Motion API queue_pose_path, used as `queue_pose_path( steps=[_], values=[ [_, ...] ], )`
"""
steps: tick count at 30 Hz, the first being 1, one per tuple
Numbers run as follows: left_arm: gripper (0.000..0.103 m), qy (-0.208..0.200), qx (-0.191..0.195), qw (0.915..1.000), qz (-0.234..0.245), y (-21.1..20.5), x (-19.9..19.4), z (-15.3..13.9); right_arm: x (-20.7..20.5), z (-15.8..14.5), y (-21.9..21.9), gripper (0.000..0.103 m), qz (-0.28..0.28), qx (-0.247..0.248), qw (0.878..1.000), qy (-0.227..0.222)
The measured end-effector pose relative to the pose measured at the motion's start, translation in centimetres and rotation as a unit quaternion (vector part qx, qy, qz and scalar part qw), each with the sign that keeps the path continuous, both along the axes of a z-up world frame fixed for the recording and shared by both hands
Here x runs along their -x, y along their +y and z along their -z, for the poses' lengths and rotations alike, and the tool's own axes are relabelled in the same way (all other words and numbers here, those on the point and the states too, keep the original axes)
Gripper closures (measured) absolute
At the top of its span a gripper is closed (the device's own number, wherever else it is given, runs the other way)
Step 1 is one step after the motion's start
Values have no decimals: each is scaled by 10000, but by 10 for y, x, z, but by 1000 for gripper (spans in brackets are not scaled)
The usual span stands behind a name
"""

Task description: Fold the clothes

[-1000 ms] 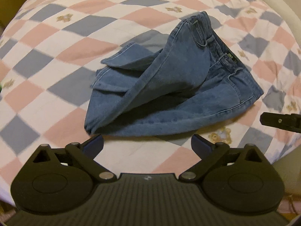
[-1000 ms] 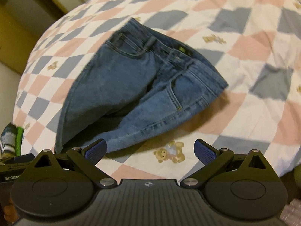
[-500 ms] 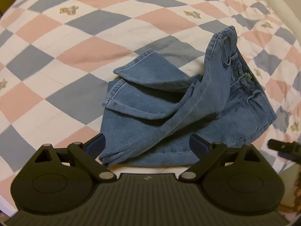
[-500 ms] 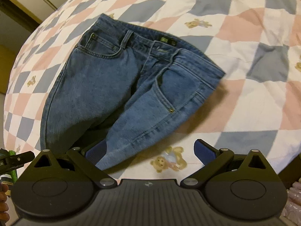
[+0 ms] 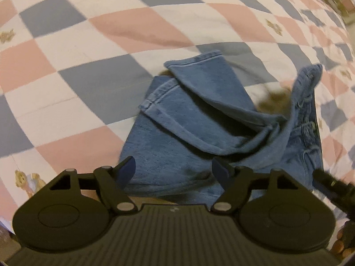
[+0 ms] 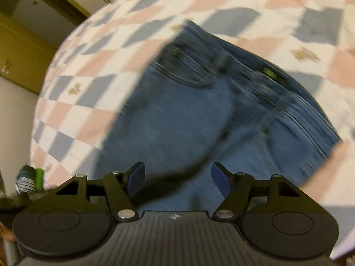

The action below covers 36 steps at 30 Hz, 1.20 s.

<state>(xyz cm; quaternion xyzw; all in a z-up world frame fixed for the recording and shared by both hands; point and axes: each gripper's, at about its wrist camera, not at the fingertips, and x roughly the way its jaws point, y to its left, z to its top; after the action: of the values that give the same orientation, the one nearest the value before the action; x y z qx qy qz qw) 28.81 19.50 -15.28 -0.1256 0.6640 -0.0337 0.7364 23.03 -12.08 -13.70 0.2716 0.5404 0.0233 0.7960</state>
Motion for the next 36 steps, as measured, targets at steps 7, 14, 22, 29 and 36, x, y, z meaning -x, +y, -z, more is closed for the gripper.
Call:
queue_pose_path(
  steps=[7,14,22,29,36],
  values=[
    [26,251,140,9989,-383,13,-4,16,-61,8,37,21,-14,29,10000,-50],
    [30,735,657,9890,-1104,19,-19,42,-62,34,40,38,67,194,9990,403],
    [87,1065,941,9758,-1662,-8,-29,82,-50,38,28,34,182,134,9985,500],
    [102,-684,688,9871,-1271,4,-32,-6,-48,17,17,38,402,-136,9991,58],
    [102,-2680,-1565,9292,-2007,96,7,-124,-39,3,-2,36,516,-165,9985,-118]
  ],
)
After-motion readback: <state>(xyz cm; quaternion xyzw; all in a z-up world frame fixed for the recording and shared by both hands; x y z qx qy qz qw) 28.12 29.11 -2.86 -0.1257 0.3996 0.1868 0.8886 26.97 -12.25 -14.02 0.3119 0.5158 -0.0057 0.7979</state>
